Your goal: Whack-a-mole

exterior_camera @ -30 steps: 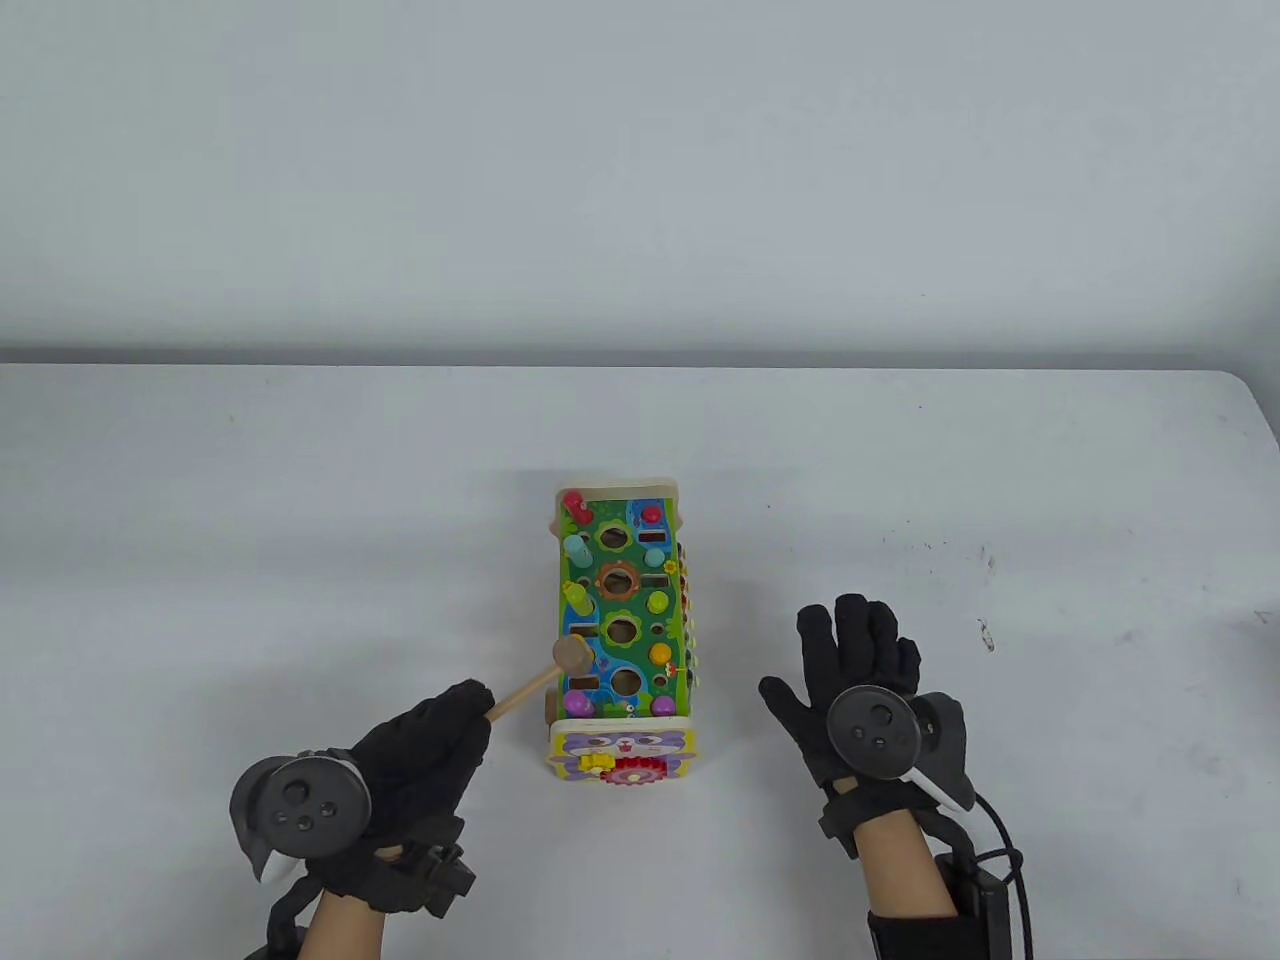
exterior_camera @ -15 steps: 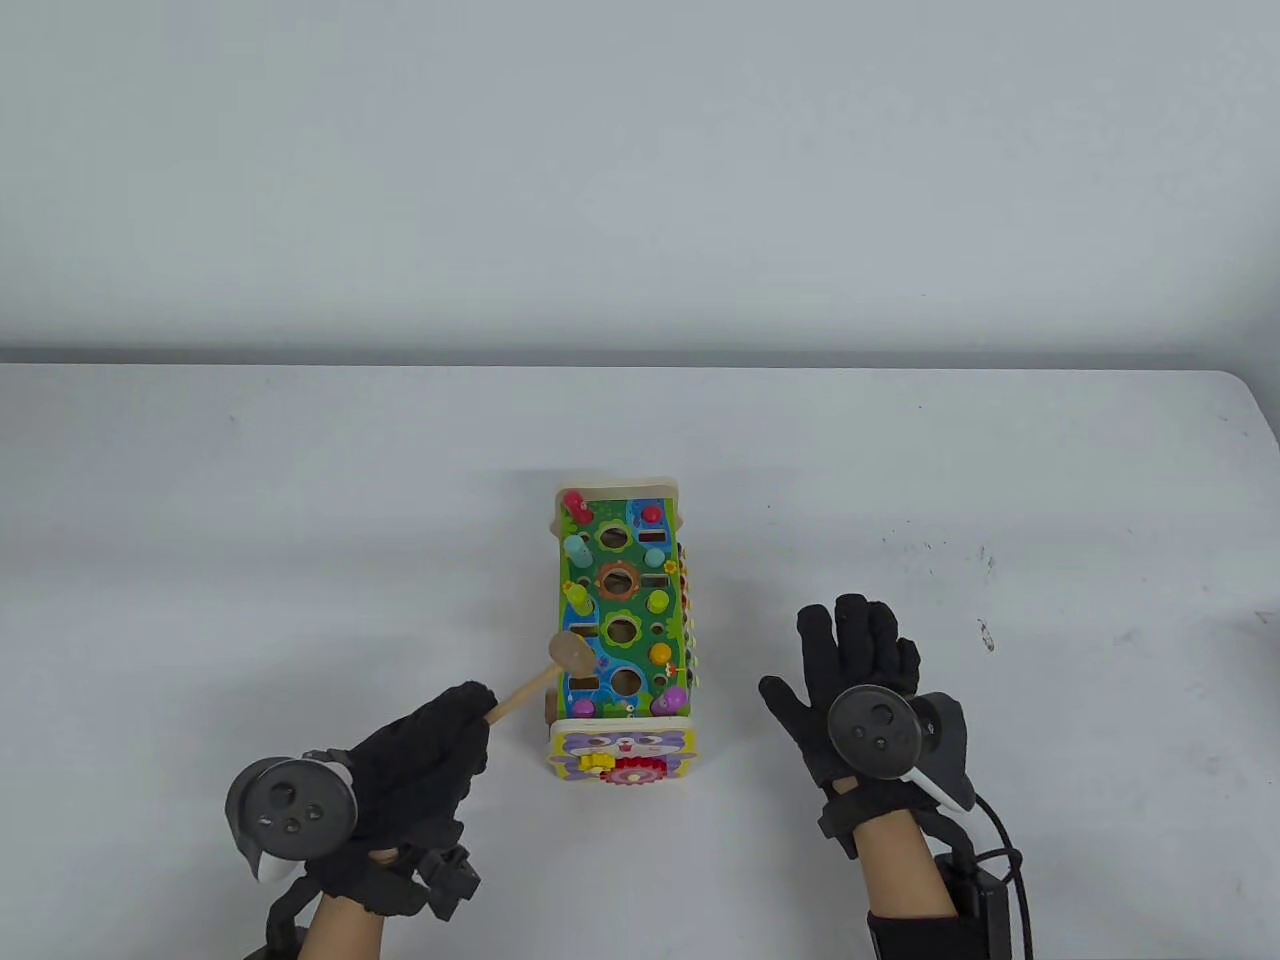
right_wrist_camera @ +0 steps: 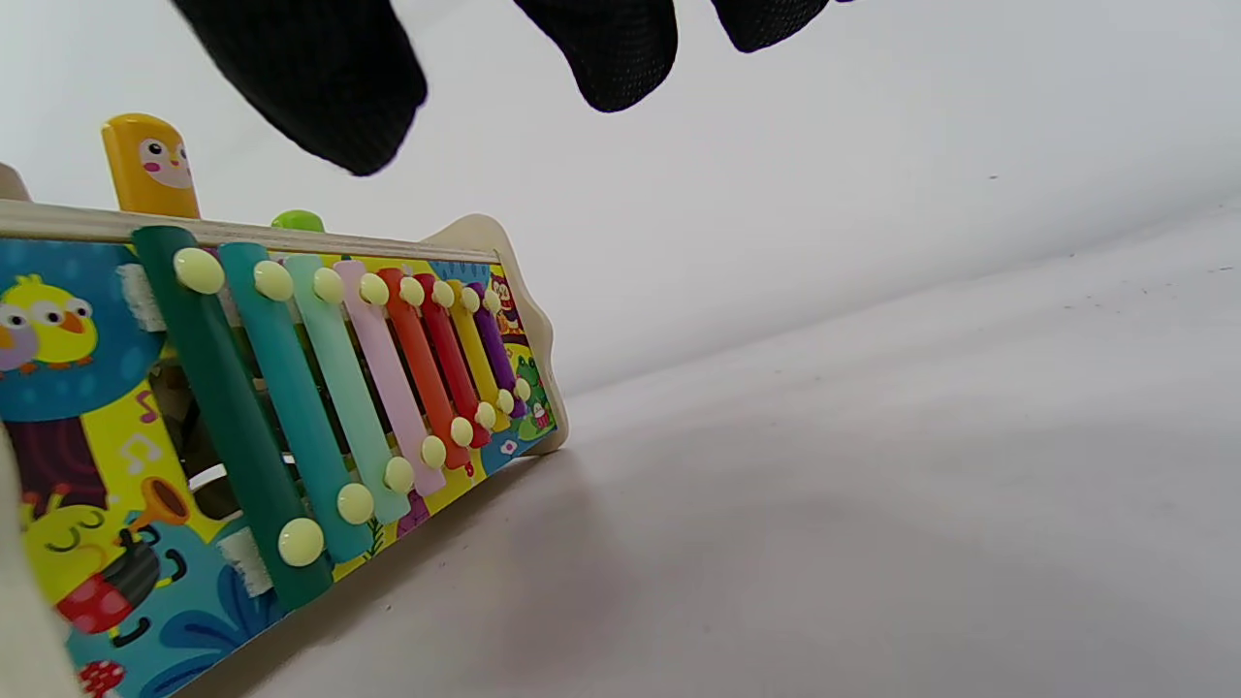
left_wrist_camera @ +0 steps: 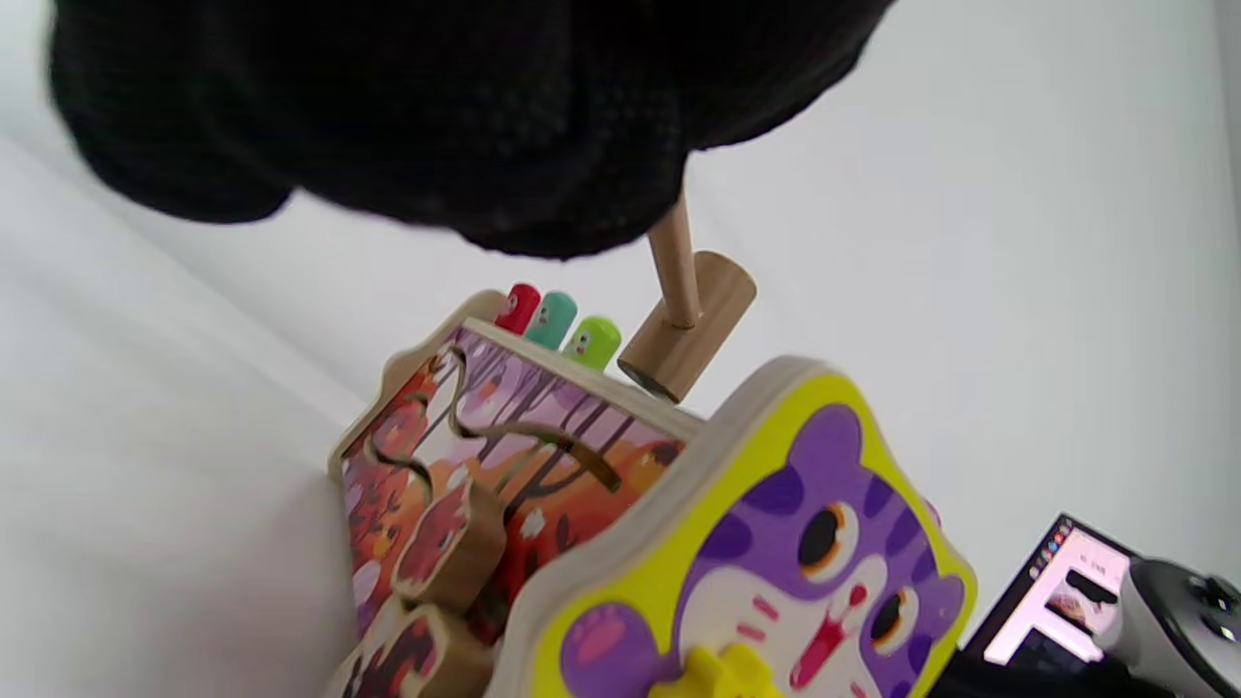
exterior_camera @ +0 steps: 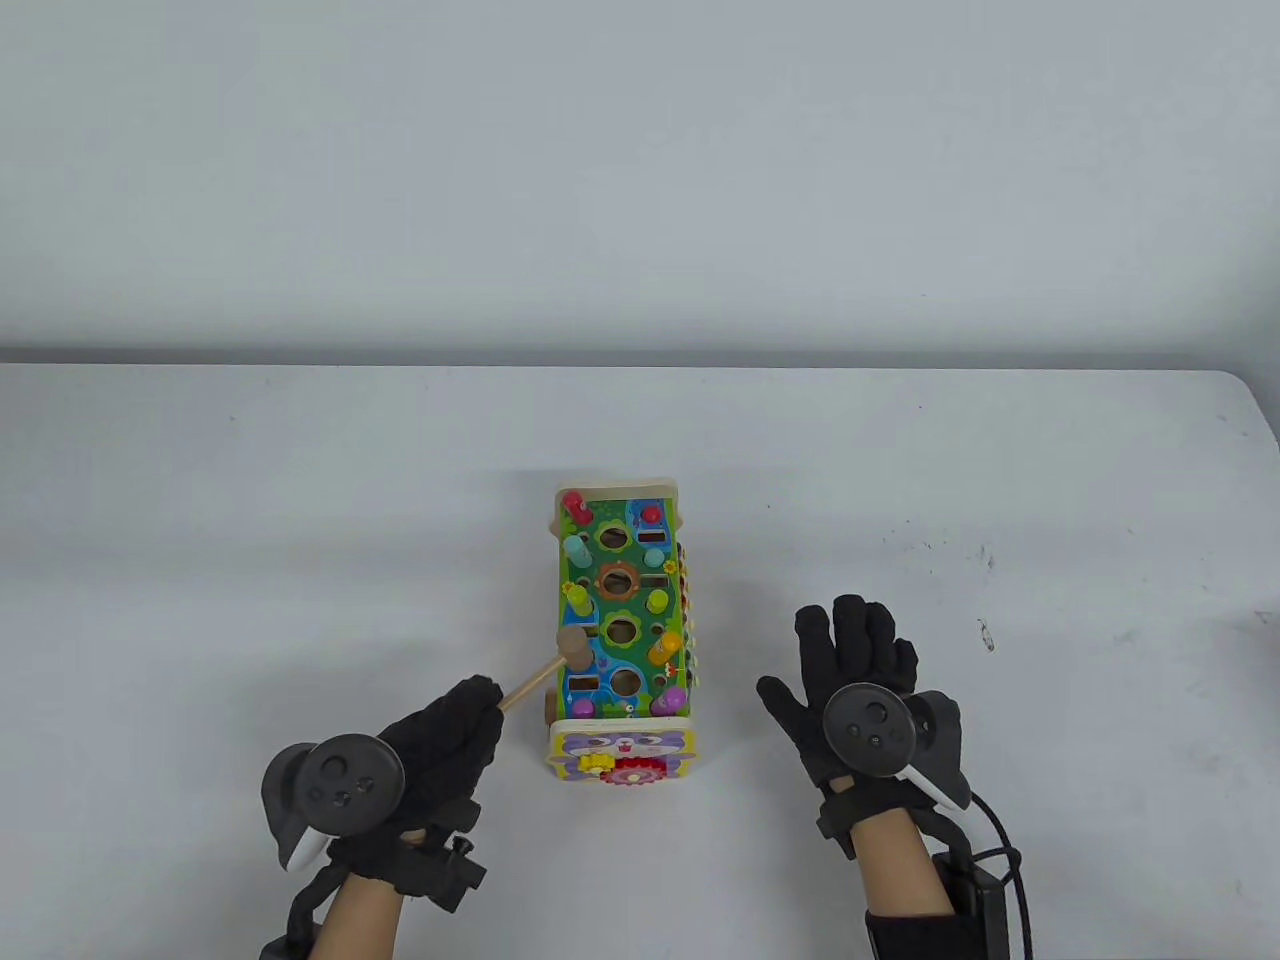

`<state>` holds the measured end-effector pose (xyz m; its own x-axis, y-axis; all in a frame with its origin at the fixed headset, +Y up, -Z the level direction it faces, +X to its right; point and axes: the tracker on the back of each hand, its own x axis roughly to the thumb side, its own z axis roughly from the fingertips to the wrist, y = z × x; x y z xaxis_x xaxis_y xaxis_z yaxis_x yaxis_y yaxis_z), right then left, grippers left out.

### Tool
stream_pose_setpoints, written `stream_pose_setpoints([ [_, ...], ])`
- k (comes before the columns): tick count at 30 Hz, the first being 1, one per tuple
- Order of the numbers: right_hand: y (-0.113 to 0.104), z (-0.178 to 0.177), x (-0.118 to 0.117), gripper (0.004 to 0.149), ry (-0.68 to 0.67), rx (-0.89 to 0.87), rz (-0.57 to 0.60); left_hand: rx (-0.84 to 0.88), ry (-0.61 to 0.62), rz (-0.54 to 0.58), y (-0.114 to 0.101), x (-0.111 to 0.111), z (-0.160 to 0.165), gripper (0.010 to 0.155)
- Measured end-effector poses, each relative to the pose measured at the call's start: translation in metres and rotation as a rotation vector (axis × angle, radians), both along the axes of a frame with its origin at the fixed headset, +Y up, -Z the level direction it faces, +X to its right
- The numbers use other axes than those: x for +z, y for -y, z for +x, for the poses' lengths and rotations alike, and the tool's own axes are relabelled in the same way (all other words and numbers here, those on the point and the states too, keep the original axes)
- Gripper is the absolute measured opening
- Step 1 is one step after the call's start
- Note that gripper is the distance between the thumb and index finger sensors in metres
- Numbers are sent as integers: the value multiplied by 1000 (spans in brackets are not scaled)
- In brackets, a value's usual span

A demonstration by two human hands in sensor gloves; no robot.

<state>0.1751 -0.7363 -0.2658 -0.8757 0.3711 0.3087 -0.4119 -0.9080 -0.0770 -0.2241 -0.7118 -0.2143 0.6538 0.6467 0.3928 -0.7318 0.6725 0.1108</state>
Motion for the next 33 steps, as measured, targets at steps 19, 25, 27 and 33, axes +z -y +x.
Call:
stream_pose_setpoints([
  [19, 1, -2, -2, 75, 11, -2, -5, 47, -71, -114, 14, -28, 9, 53],
  [25, -1, -1, -2, 75, 14, -18, 0, 272, -61, 58, 4, -21, 7, 53],
  [27, -2, -1, -1, 75, 12, -26, 5, 391, -56, 115, -4, -19, 4, 53],
  [33, -3, 0, -1, 75, 8, -42, 13, 558, -28, 158, -21, -29, -2, 54],
])
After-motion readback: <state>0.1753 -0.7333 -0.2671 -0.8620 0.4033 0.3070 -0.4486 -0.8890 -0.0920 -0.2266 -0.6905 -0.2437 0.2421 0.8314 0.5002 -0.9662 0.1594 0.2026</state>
